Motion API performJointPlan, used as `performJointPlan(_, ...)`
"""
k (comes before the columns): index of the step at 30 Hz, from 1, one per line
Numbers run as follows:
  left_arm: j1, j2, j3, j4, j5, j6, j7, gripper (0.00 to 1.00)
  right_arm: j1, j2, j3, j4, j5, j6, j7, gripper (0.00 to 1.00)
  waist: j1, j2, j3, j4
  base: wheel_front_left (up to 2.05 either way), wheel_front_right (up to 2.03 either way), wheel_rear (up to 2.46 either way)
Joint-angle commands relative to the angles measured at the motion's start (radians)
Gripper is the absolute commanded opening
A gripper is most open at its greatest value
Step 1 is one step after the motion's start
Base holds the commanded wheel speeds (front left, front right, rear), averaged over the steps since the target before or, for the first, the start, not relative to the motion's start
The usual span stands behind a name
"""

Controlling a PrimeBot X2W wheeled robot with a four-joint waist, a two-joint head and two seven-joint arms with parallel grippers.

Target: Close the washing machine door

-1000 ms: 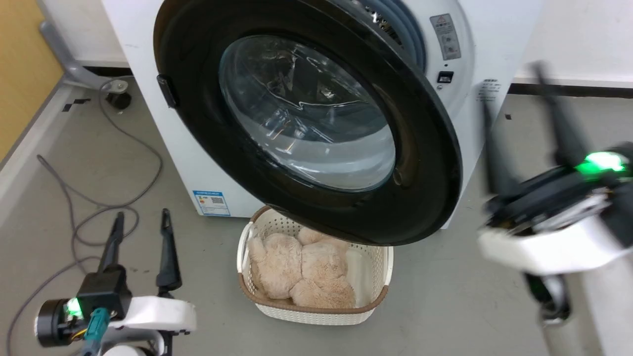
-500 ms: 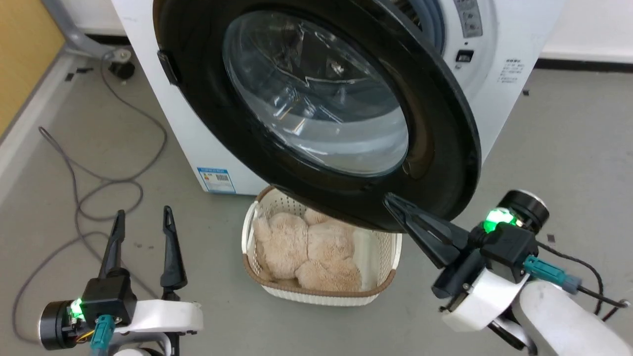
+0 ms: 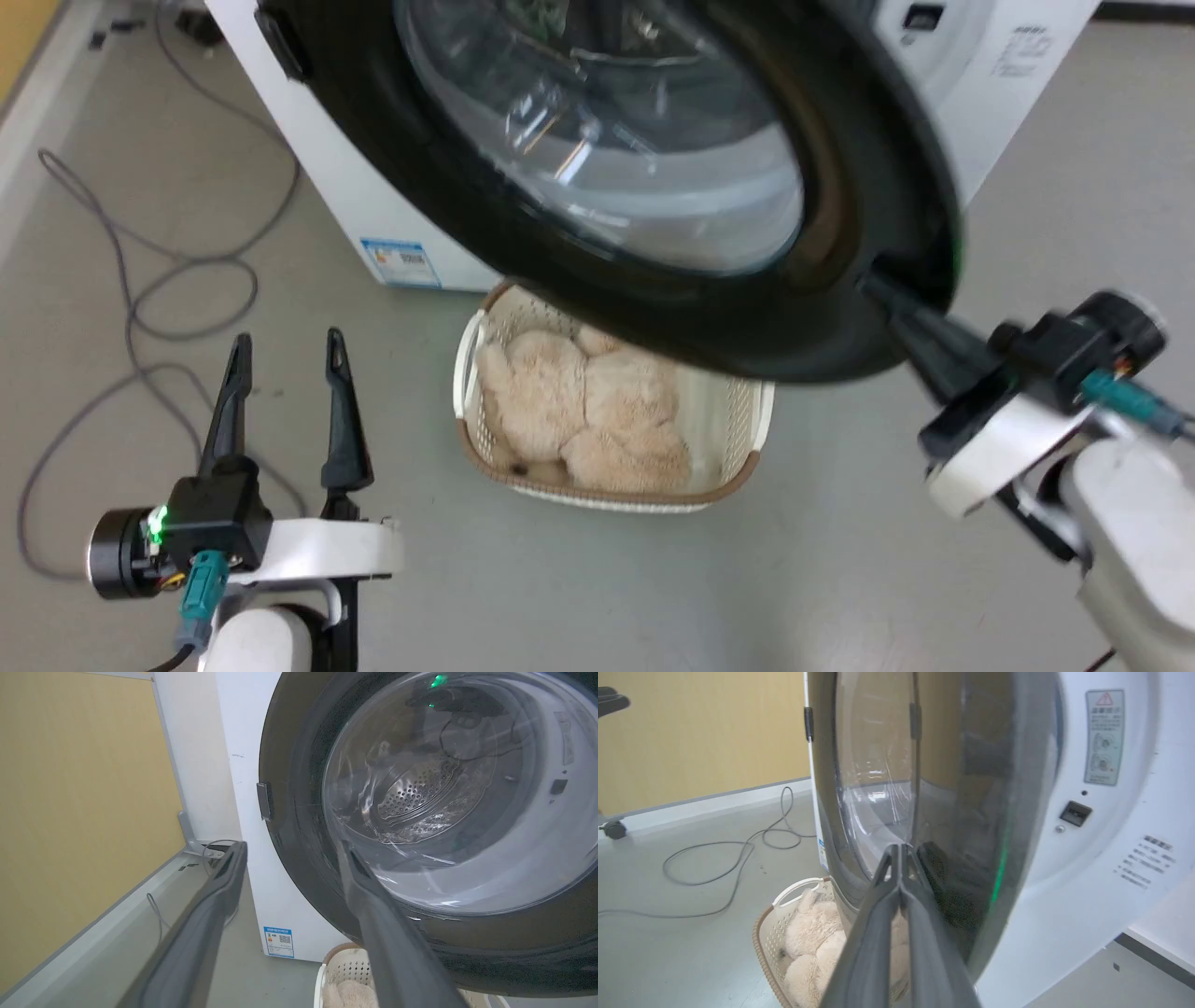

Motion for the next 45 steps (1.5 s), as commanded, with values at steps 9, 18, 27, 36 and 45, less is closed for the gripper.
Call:
performJointPlan(9,-0.071,-0.02,-0.007,-0.044,0.02,-0.007,-0.004,1.0,-0.131,0.032,-0.188,0.089,0.033,-0.002,-0.003,0.0,-0.0001,0.0,0.13,0.018,0.0,0.0,0.0)
performJointPlan(18,-0.134,-0.029,-0.023,-0.058,0.021,-0.007,-0.004,1.0,-0.327,0.06,-0.298,0.205,0.022,-0.002,-0.003,0.0,-0.0001,0.0,0.226,0.035,0.0,0.0,0.0)
performJointPlan(27,-0.158,-0.033,-0.031,-0.057,0.023,0.004,-0.004,1.0,-0.458,0.063,-0.341,0.31,-0.006,-0.002,-0.003,0.0,-0.0001,0.0,0.26,0.056,0.0,0.0,0.0)
performJointPlan(36,-0.144,-0.034,-0.02,-0.039,0.023,0.011,-0.004,1.0,-0.438,0.072,-0.376,0.312,-0.042,-0.002,-0.003,0.0,-0.0001,0.0,0.215,0.044,0.0,0.0,0.0)
performJointPlan(45,-0.062,-0.034,0.015,-0.018,0.036,0.009,-0.004,1.0,-0.194,0.106,-0.473,0.011,-0.153,-0.002,-0.003,0.0,-0.0001,0.0,0.068,-0.009,0.0,0.0,0.0)
